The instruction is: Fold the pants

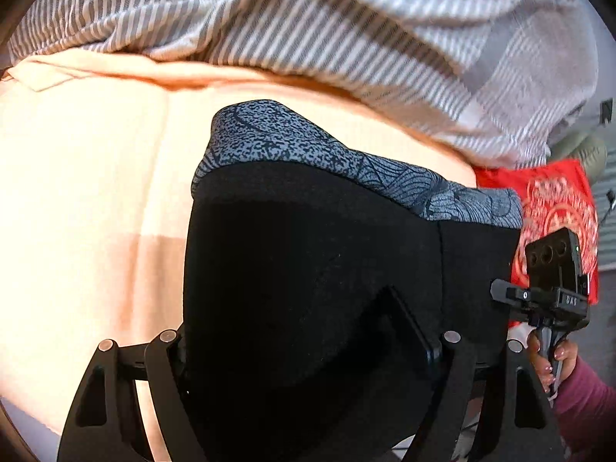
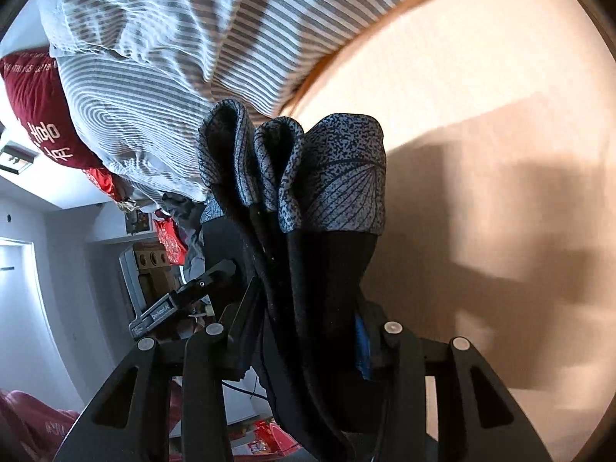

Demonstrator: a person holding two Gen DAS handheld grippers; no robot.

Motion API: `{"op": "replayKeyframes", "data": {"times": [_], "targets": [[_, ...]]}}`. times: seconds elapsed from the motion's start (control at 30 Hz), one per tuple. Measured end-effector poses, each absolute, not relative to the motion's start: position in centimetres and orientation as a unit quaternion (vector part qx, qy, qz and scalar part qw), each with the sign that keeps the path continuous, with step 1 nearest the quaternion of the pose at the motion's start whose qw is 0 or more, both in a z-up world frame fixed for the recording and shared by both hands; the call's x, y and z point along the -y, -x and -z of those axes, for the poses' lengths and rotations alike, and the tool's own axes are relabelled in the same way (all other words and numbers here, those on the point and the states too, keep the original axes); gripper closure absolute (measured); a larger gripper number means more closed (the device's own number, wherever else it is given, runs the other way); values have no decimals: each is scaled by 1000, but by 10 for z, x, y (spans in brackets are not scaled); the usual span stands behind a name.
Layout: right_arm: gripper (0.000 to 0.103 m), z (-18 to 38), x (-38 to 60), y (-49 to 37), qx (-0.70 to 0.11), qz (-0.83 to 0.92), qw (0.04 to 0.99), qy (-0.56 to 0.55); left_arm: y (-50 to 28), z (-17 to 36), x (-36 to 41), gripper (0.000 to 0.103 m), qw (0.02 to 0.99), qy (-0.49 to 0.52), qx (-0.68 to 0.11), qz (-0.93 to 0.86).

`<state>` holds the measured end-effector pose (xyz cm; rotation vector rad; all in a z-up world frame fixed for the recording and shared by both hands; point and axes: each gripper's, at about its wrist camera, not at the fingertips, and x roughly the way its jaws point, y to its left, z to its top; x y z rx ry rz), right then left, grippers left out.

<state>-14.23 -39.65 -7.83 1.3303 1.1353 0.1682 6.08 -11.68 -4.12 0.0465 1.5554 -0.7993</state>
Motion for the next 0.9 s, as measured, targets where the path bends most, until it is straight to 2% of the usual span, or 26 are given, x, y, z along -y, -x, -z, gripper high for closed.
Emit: {"op": "replayKeyframes", "data": {"times": [0.4,0.9], "targets": [[59,97,369,149,-521,-45,646,-556,-41,85,94,22,625,-25,-709,326],[54,108,372,162,-518,-6,639,-569,-36,90,97,19,633,-53,-700,326]]}}
